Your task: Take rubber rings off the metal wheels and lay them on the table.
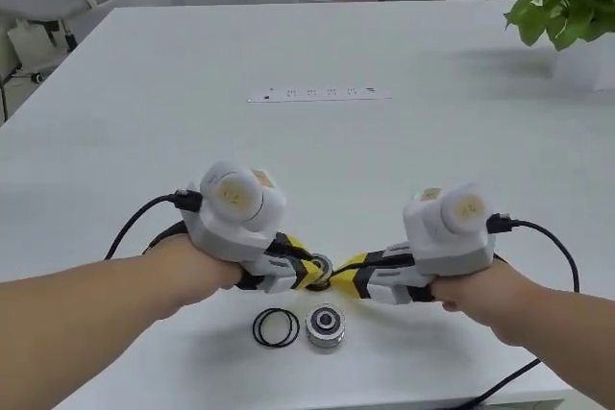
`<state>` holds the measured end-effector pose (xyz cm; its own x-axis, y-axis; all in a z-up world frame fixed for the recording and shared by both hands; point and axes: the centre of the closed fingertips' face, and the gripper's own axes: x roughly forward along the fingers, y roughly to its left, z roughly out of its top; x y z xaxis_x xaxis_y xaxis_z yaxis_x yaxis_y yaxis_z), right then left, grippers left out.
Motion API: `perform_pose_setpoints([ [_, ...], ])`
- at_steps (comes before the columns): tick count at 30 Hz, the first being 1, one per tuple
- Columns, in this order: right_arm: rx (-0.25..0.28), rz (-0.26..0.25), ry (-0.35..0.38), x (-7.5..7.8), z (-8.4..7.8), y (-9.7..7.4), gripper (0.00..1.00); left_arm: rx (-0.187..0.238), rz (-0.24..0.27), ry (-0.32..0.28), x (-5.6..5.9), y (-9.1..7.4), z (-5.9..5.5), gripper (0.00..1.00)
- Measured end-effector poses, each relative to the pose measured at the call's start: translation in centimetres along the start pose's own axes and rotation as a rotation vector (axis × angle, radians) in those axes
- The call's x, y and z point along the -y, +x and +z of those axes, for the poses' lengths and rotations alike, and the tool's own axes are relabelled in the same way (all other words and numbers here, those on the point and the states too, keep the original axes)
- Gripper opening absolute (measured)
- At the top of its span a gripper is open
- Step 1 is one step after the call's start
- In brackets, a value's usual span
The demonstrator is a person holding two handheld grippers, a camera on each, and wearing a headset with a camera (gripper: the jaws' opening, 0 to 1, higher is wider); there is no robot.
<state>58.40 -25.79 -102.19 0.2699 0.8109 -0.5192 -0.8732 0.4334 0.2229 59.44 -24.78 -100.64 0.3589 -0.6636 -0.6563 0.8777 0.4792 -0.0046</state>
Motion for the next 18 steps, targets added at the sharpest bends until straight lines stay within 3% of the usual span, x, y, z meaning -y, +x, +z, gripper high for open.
perform_pose_setpoints([
  [6, 0.018, 0.000, 0.038, -0.06, 0.11, -0.26, 0.00, -0.003, 0.000, 0.004, 0.05, -0.05, -0.02, 0.13],
  [18, 0.069, -0.005, 0.182, 0.06, 0.54, -0.73, 0.00, -0.007, 0.006, -0.001, 0.08, -0.08, -0.06, 0.13],
])
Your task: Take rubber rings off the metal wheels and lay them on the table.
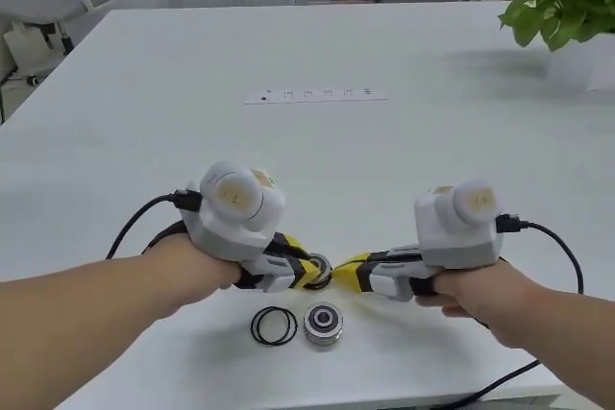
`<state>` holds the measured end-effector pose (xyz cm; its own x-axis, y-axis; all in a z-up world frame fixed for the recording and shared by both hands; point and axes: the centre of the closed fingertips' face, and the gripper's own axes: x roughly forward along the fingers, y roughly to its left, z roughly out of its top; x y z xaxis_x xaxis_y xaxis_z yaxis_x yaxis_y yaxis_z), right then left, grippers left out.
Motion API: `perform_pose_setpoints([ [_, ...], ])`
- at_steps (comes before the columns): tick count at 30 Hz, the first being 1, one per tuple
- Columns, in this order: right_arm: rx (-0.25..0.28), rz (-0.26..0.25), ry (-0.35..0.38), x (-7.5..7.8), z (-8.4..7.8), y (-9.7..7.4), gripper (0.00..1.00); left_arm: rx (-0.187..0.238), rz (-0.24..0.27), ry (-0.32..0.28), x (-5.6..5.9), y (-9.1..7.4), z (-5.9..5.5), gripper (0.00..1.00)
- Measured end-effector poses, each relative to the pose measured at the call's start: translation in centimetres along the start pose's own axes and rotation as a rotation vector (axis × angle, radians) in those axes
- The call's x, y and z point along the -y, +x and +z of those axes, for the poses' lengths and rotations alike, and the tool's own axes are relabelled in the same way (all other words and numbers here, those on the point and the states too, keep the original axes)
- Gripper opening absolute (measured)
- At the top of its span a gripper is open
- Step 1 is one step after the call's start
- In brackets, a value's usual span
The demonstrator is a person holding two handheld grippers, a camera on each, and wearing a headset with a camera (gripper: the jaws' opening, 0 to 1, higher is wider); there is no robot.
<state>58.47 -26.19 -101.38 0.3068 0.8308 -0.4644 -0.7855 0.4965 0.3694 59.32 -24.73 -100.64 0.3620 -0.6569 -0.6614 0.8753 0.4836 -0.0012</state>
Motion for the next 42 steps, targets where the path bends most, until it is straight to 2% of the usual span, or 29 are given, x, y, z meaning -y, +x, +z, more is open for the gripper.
perform_pose_setpoints([
  [4, 0.045, -0.013, 0.096, 0.5, 0.7, 0.0, 0.00, -0.003, 0.000, -0.002, 0.0, 0.0, 0.0, 0.12],
  [10, 0.062, -0.016, 0.145, 0.6, 0.8, 0.0, 0.00, -0.010, 0.005, -0.012, 0.0, 0.0, -0.1, 0.12],
  [24, 0.067, 0.000, 0.131, -0.3, 1.2, 0.2, 0.00, -0.029, 0.016, 0.004, 0.0, 0.1, -0.1, 0.11],
  [26, 0.057, 0.003, 0.094, -0.5, 1.2, 0.2, 0.00, -0.031, 0.016, 0.004, 0.1, 0.1, -0.1, 0.11],
  [32, 0.056, 0.018, 0.098, -0.9, 1.2, 0.3, 0.00, -0.035, 0.010, 0.007, 0.1, 0.1, -0.1, 0.11],
  [34, 0.069, 0.048, 0.100, -1.5, 1.5, 0.4, 0.00, -0.035, 0.008, 0.009, 0.2, 0.1, -0.1, 0.11],
  [35, 0.082, 0.103, 0.115, -2.6, 1.9, 0.5, 0.00, -0.034, 0.007, 0.010, 0.2, 0.1, -0.1, 0.11],
  [36, 0.094, 0.074, 0.097, -2.1, 2.2, 0.5, 0.00, -0.031, 0.007, 0.014, 0.2, 0.1, 0.0, 0.11],
  [37, 0.065, 0.069, 0.067, -2.0, 1.8, 0.5, 0.00, -0.031, 0.007, 0.010, 0.2, 0.1, 0.0, 0.11],
  [42, 0.055, 0.070, 0.083, -1.9, 1.3, 0.4, 0.00, -0.029, 0.008, 0.009, 0.2, 0.0, 0.0, 0.11],
])
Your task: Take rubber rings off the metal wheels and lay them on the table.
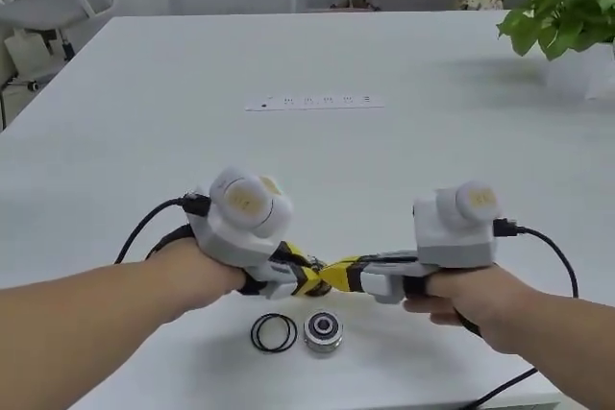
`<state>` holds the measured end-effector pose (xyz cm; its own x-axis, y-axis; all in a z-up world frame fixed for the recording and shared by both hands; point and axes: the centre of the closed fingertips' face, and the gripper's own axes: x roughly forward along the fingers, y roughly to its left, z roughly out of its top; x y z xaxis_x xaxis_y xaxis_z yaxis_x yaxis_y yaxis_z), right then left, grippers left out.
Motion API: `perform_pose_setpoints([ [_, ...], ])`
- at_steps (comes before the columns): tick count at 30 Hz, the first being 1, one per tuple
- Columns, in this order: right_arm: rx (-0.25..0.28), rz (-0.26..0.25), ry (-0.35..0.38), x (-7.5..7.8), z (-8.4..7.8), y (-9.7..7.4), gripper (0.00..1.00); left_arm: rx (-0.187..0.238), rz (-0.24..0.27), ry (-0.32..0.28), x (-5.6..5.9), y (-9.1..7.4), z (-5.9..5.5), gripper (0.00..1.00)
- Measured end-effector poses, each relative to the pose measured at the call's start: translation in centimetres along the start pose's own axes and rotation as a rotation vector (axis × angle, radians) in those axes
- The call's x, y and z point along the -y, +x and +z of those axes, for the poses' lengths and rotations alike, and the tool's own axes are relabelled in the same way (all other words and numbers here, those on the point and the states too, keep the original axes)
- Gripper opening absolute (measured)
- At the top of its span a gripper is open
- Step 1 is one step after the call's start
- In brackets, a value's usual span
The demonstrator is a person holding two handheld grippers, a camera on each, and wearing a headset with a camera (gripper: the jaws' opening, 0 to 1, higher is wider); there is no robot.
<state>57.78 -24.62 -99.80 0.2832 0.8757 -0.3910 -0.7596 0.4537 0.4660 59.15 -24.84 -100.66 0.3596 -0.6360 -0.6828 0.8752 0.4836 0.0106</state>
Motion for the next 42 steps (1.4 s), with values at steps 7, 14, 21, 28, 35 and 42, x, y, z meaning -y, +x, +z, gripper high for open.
perform_pose_setpoints([
  [7, 0.007, -0.030, 0.011, 0.6, -0.2, -0.1, 0.00, 0.007, 0.009, 0.014, 0.0, 0.0, 0.1, 0.12],
  [14, 0.015, -0.036, 0.019, 0.7, 0.2, -0.4, 0.00, 0.001, -0.009, 0.039, 0.2, -0.2, 0.1, 0.14],
  [21, 0.028, -0.037, 0.026, 0.7, 0.5, -0.5, 0.00, 0.028, -0.029, 0.052, 0.5, -0.9, 0.7, 0.20],
  [28, 0.044, -0.043, 0.035, 1.0, 1.1, -0.9, 0.00, 0.062, -0.051, 0.043, 0.7, -2.1, 1.2, 0.29],
  [35, 0.052, -0.040, 0.032, 0.7, 1.6, -1.1, 0.00, 0.102, -0.066, 0.027, 0.6, -3.6, 1.9, 0.33],
  [42, 0.058, -0.029, 0.028, 0.2, 2.0, -1.2, 0.00, 0.126, -0.072, 0.011, 0.5, -5.7, 2.3, 0.40],
])
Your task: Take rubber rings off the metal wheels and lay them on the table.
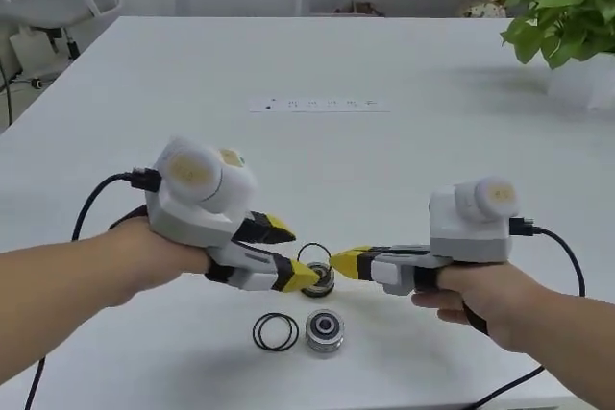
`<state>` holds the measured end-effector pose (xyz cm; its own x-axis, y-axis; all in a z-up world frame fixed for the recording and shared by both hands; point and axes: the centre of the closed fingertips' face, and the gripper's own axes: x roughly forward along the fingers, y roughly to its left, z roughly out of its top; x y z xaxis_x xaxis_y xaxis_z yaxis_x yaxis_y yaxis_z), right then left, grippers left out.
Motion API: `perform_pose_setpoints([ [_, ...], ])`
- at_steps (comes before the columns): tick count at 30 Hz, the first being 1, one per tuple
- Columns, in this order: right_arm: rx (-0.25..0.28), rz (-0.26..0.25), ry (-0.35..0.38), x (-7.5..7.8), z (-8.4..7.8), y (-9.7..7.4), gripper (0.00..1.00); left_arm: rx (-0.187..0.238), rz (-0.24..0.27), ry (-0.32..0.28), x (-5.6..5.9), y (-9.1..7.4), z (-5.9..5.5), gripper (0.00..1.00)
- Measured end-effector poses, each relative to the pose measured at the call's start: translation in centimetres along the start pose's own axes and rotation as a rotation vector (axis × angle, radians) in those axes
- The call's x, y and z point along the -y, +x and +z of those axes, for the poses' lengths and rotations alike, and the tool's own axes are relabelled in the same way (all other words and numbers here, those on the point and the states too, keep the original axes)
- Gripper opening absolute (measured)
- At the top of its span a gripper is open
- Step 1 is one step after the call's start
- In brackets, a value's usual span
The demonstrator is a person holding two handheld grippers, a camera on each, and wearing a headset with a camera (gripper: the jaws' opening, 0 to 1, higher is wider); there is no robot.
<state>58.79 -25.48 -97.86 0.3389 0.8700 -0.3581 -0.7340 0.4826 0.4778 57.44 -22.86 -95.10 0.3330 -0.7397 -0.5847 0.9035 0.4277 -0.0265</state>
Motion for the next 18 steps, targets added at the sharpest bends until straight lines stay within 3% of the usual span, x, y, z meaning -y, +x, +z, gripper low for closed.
perform_pose_setpoints([
  [10, 0.012, 0.019, -0.009, -0.7, 0.9, -0.2, 0.00, 0.047, 0.000, -0.009, 0.4, -2.6, 1.3, 0.48],
  [18, 0.023, 0.035, -0.016, -1.6, 1.5, -0.4, 0.00, 0.070, 0.005, -0.020, 0.6, -4.2, 1.5, 0.52],
])
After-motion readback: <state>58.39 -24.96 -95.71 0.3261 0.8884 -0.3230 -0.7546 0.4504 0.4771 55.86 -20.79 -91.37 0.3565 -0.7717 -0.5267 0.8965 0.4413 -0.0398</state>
